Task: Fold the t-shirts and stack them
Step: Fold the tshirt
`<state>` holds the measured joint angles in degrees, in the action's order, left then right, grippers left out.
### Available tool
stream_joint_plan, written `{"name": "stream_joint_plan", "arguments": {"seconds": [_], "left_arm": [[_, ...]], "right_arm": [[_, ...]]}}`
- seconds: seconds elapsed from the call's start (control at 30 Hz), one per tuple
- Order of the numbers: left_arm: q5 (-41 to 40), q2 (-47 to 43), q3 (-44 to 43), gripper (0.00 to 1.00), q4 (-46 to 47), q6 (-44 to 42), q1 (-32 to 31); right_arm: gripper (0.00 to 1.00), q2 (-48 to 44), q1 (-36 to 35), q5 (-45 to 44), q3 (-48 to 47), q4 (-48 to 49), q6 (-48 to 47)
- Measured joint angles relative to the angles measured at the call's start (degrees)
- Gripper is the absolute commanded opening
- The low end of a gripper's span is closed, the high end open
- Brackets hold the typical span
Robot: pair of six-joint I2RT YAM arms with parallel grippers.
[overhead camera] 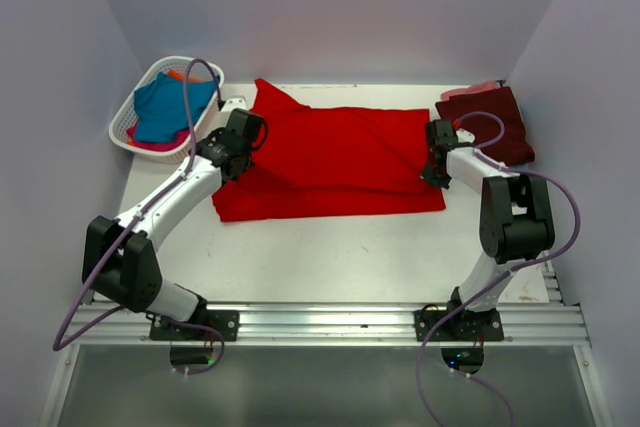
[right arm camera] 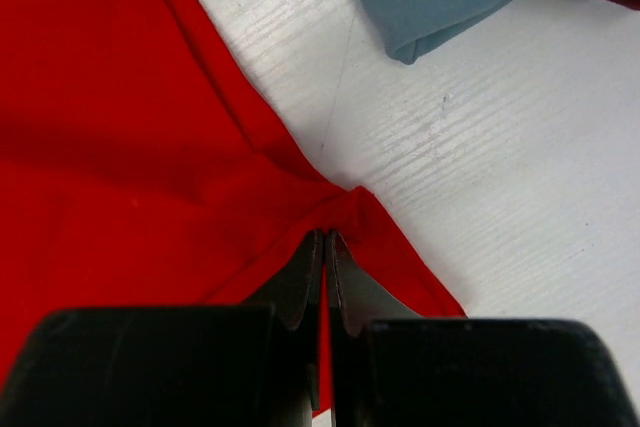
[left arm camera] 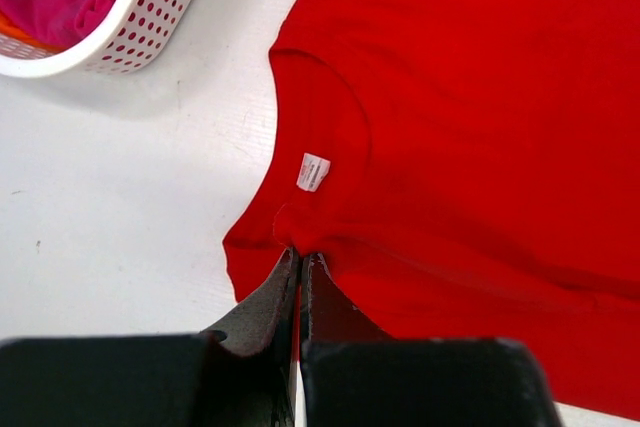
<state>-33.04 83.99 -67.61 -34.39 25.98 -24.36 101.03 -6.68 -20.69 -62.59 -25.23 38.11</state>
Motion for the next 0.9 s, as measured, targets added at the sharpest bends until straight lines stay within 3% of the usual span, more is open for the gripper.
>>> {"name": "stream_joint_plan", "arguments": {"seconds": [0.23, 0.27, 0.33, 0.37, 0.4, 0.47, 0.5, 0.57, 0.8, 0.9], "left_arm": [[0.48, 2.4, 0.0, 0.0, 3.13, 0.0, 1.01], [0.57, 2.86, 0.0, 0.0, 3.61, 0.0, 1.18], [0.85, 3.89, 0.0, 0.0, 4.37, 0.02, 1.51], [0.87, 4.35, 0.0, 0.02, 4.85, 0.04, 1.73], [0.94, 4.85, 0.0, 0.35, 5.44, 0.13, 1.9], [0.9, 5.6, 0.0, 0.71, 6.86, -0.02, 2.4], [0.87, 5.81, 0.04, 1.0, 7.72, 0.33, 2.69], [0.81, 5.92, 0.46, 1.0, 10.84, 1.01, 3.32], [2.19, 5.35, 1.27, 1.0, 20.09, 1.46, 3.87], [4.37, 4.09, 2.16, 1.0, 21.73, 2.43, 3.87]], "right_arm": [[0.0, 0.04, 0.0, 0.26, -0.09, 0.26, 0.09], [0.06, 0.04, 0.0, 0.28, -0.09, 0.28, 0.09], [0.31, 0.04, 0.0, 0.28, -0.09, 0.44, 0.44], [0.61, 0.04, 0.0, 0.31, -0.09, 0.52, 0.61], [0.71, 0.04, 0.0, 0.39, -0.09, 0.72, 0.79], [0.9, -0.02, 0.0, 0.59, -0.07, 1.29, 0.42], [0.92, -0.31, 0.0, 0.74, 0.24, 2.03, 0.39], [0.98, -2.03, 0.0, 0.98, 1.46, 3.26, 0.24], [0.99, -14.19, 0.0, 2.8, 5.77, 6.69, -0.7], [0.92, -18.86, 0.0, 4.74, 7.3, 8.02, -1.57]]}}
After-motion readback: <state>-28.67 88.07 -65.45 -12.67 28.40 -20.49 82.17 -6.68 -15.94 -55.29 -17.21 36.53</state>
